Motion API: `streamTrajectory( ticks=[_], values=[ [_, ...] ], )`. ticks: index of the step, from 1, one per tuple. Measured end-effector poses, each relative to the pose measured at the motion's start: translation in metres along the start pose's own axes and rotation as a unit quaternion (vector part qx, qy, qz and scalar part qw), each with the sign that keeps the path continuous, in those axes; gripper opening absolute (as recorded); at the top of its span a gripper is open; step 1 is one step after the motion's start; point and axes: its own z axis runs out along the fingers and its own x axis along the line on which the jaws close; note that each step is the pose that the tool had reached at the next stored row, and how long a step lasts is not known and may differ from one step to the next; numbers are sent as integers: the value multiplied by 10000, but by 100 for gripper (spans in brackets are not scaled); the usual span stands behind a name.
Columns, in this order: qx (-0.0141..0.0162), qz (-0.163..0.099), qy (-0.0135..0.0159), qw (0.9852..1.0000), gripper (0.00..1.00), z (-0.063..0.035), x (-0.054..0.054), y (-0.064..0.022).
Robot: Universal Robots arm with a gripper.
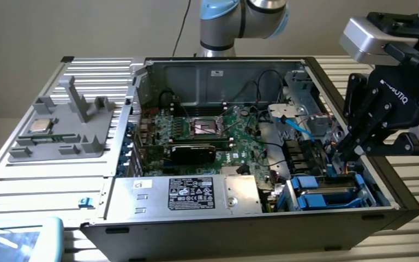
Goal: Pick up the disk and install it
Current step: 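Insert the second disk wire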
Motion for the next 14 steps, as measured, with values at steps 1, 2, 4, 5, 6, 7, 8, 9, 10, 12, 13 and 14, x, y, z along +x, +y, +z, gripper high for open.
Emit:
streamTrajectory(
  ticks=[1,2,4,5,6,7,8,9,10,12,13,14],
  values=[
    [0,0,0,10000,22,0,0,0],
    [0,0,0,10000,16,0,0,0],
    [0,-1,1,10000,11,-1,0,-2],
    [4,-10,2,10000,11,-2,-2,-9],
    [15,-24,2,10000,11,-1,-2,-13],
    [27,-41,3,10000,11,-1,-2,-17],
    [35,-59,4,10000,11,-2,-3,-24],
    [41,-77,4,10000,11,-3,-4,-33],
    [42,-94,1,9999,11,-3,-4,-45],
    [42,-139,-7,9999,11,-5,-4,-60],
    [42,-170,-15,9998,11,-5,-4,-65],
    [42,-202,-24,9998,11,-5,-4,-69]
  ],
)
